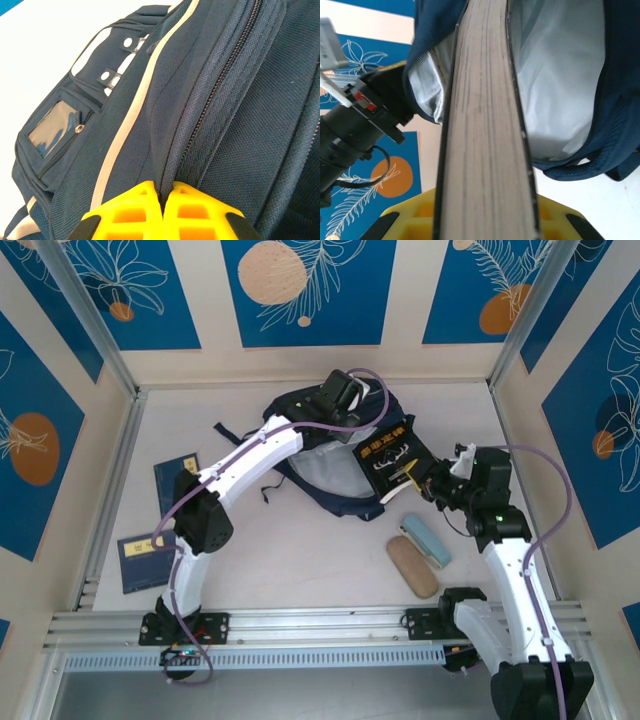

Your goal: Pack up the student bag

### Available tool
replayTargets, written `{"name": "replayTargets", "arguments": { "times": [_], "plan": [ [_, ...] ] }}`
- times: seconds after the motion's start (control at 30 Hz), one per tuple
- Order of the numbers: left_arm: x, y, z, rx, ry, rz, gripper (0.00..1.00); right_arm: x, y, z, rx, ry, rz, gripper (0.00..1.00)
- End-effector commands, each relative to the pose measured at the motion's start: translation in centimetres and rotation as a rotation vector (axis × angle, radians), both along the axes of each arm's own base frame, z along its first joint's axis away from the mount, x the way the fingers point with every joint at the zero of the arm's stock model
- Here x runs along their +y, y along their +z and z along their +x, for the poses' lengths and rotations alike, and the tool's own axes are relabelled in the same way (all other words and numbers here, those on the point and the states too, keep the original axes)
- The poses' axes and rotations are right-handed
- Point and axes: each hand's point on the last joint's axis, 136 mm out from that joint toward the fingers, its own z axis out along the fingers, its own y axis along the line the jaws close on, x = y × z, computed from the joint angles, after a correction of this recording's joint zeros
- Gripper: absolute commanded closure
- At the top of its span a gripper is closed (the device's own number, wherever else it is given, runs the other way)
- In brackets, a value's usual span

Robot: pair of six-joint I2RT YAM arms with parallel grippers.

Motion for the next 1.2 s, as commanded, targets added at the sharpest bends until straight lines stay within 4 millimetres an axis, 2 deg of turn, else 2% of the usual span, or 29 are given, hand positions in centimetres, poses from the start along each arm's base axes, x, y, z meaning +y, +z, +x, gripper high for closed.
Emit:
{"name": "replayTargets", "arguments": {
  "times": [0.0,0.23,0.33,0.47,0.7,0.97,1.0,1.17],
  "plan": [
    [0.4,10.1,-0.9,-0.138,0.021,-0.222,1.00,1.9,2.8,1.2,-0.121,0.058,0.083,1.00],
    [1.4,13.0,-1.9,-0.181,0.005,-0.250,1.00,5.1,1.3,2.9,-0.086,0.104,0.106,1.00],
    [1.5,13.5,-2.2,-0.182,0.000,-0.260,1.00,6.1,0.9,3.9,-0.090,0.104,0.106,1.00],
    [1.6,13.4,-2.3,-0.175,0.003,-0.263,1.00,6.7,-0.1,5.4,-0.058,0.068,0.098,1.00],
    [1.2,12.8,-2.4,-0.151,-0.004,-0.271,1.00,9.1,-2.5,7.7,0.034,0.040,0.095,1.00],
    [1.3,11.9,-2.7,-0.129,-0.005,-0.267,1.00,10.1,-5.0,9.9,0.057,-0.024,0.145,1.00],
    [1.4,12.0,-2.8,-0.130,-0.005,-0.267,1.00,10.1,-5.0,10.0,0.074,-0.014,0.167,1.00],
    [1.7,11.6,-2.8,-0.132,0.000,-0.246,1.00,9.9,-2.2,9.5,-0.024,0.021,0.184,1.00]
  ]
}}
